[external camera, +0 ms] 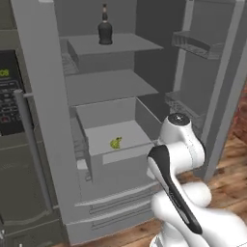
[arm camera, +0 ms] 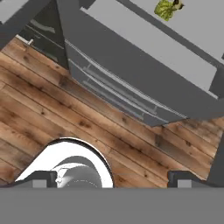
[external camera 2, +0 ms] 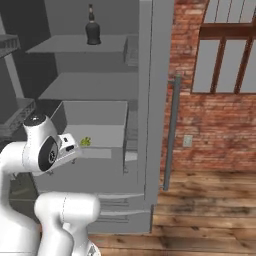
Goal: Place the potato and broccoli inside the fridge drawer. Close the drawer after placing the vegetables.
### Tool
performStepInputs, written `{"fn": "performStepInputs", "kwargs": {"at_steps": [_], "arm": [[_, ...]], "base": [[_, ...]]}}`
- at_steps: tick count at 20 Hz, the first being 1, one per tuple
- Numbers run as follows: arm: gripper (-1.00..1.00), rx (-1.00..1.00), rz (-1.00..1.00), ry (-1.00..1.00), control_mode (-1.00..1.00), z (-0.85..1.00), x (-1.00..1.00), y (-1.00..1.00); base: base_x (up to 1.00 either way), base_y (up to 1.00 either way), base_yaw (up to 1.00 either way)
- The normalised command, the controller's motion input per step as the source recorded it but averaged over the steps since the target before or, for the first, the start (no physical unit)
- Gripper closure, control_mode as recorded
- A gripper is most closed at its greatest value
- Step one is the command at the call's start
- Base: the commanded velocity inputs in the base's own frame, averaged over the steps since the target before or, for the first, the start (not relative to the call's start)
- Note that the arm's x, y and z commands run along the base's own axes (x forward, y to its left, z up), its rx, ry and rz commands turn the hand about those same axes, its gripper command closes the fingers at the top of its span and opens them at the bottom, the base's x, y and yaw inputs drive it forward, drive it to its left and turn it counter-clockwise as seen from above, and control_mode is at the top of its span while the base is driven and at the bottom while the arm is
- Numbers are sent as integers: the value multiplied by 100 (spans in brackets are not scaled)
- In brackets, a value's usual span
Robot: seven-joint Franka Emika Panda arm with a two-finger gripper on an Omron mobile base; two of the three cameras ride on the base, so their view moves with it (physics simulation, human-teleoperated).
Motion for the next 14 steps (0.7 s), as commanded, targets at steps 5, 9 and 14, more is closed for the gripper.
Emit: {"fn": "performStepInputs", "kwargs": {"at_steps": [5, 9, 14], "arm": [[-100, 0, 0, 0, 100, 0, 0, 0], [-100, 0, 0, 0, 100, 0, 0, 0], [-100, 0, 0, 0, 100, 0, 0, 0]], "base": [[-100, 0, -54], [-89, 0, -65], [-56, -1, -75]]}}
